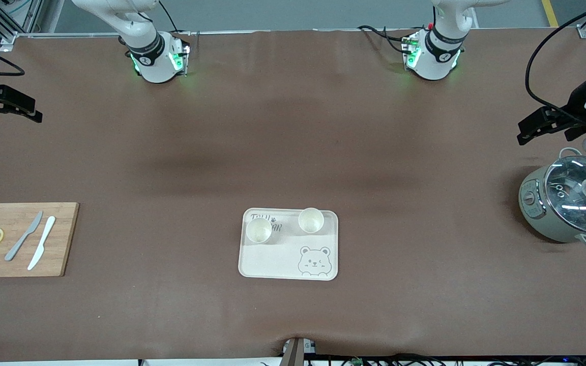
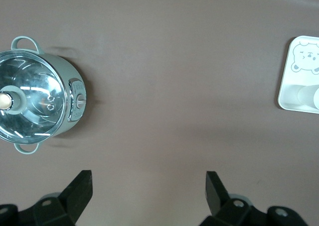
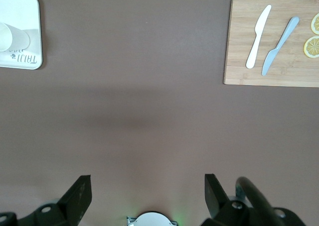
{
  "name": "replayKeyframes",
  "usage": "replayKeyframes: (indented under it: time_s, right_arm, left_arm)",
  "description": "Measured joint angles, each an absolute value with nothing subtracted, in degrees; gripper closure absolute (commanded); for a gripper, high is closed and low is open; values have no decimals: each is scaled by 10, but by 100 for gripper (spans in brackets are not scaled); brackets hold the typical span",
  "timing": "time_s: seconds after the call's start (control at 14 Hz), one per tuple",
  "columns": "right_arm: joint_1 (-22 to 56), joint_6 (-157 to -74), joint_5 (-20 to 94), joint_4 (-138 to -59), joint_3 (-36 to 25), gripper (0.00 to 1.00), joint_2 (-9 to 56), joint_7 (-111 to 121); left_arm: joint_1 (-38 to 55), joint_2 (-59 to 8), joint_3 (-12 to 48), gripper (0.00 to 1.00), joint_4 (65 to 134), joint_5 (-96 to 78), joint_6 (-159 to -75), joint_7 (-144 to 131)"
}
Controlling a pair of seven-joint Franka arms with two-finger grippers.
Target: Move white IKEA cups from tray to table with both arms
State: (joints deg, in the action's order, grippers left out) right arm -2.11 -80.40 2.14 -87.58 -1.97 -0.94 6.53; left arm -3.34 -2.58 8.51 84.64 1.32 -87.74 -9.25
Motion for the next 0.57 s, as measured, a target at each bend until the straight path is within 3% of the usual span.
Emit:
replayKeyframes:
  time_s: [0.57]
  right_arm:
    - [-21, -804, 21, -876, -20, 0, -9, 65]
  left_arm:
    - [-31, -25, 86, 0, 844, 13, -877, -92]
